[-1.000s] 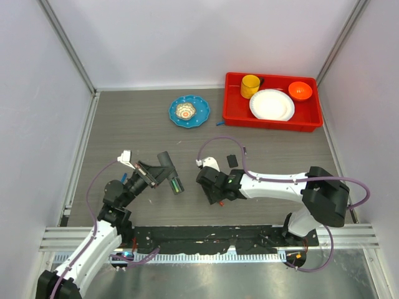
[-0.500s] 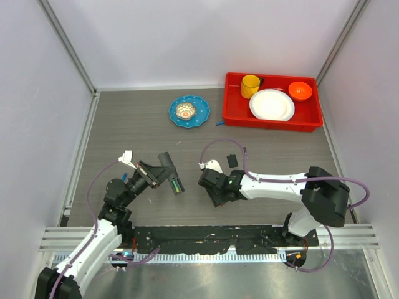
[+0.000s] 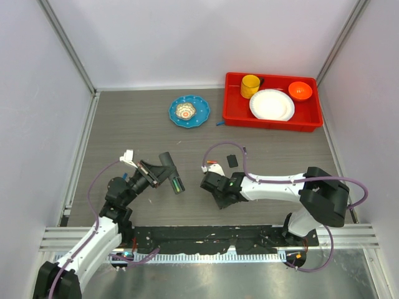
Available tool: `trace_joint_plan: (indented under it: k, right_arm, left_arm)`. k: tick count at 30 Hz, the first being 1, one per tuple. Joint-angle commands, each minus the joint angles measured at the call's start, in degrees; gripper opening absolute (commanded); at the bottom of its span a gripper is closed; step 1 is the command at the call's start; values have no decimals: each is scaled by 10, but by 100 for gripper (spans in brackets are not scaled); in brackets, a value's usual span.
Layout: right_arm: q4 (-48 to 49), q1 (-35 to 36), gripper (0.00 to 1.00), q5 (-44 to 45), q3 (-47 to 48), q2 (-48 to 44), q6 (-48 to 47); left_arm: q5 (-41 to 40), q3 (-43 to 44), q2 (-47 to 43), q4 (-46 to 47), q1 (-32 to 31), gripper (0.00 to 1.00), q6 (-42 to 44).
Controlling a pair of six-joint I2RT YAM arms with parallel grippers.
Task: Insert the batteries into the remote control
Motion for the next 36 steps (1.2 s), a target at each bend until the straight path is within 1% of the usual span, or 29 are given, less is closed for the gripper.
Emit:
trace_joint_plan:
  k: [1, 2, 4, 7, 11, 13, 17, 20, 22, 23, 25, 26, 27, 29, 34, 36]
  right_arm:
    - [14, 2, 22, 5, 4, 11, 4]
    - [15, 2, 18, 6, 5, 13, 4]
    - [18, 1, 13, 15, 12, 21, 3]
    - [22, -7, 1, 34, 23, 27, -1]
    - [30, -49, 1, 49, 36, 41, -17]
    - [28, -59, 1, 51, 54, 45, -38]
    - [16, -73, 1, 51, 82, 31, -73]
    - [-12, -81, 1, 43, 104, 6, -87]
    - [-43, -81, 1, 23, 127, -7, -90]
    - [-53, -81, 1, 13, 133, -11, -90]
    - [-74, -81, 1, -29, 150, -28, -89]
    - [-79, -81, 1, -44, 157, -35, -89]
    - [-88, -81, 1, -56, 171, -42, -88]
    - [-93, -81, 1, -87, 186, -68, -88]
    - [-97, -80, 1, -156, 240, -108, -104]
    - [-104, -80, 1, -175, 256, -113, -111]
  left_arm:
    - [-6, -11, 17, 53, 2, 0, 8]
    - [-6, -11, 22, 56, 3, 0, 8]
    - [-5, -10, 33, 65, 2, 0, 10]
    - [-5, -6, 50, 78, 2, 0, 12]
    - [-3, 4, 79, 96, 2, 0, 15]
    - [-3, 7, 90, 116, 2, 0, 15]
    - [-7, 16, 128, 146, 2, 0, 18]
    - [-19, 18, 165, 192, 2, 0, 19]
    - [-23, 19, 189, 222, 2, 0, 15]
    - [-27, 20, 206, 260, 2, 0, 13]
    - [-29, 22, 260, 305, 1, 0, 1]
    - [-33, 24, 277, 354, 1, 0, -3]
    - [-36, 24, 317, 380, 1, 0, -16]
    - [-42, 26, 351, 448, 0, 0, -28]
    - [-48, 46, 459, 546, -12, 0, -52]
    - [-51, 54, 472, 562, -26, 0, -49]
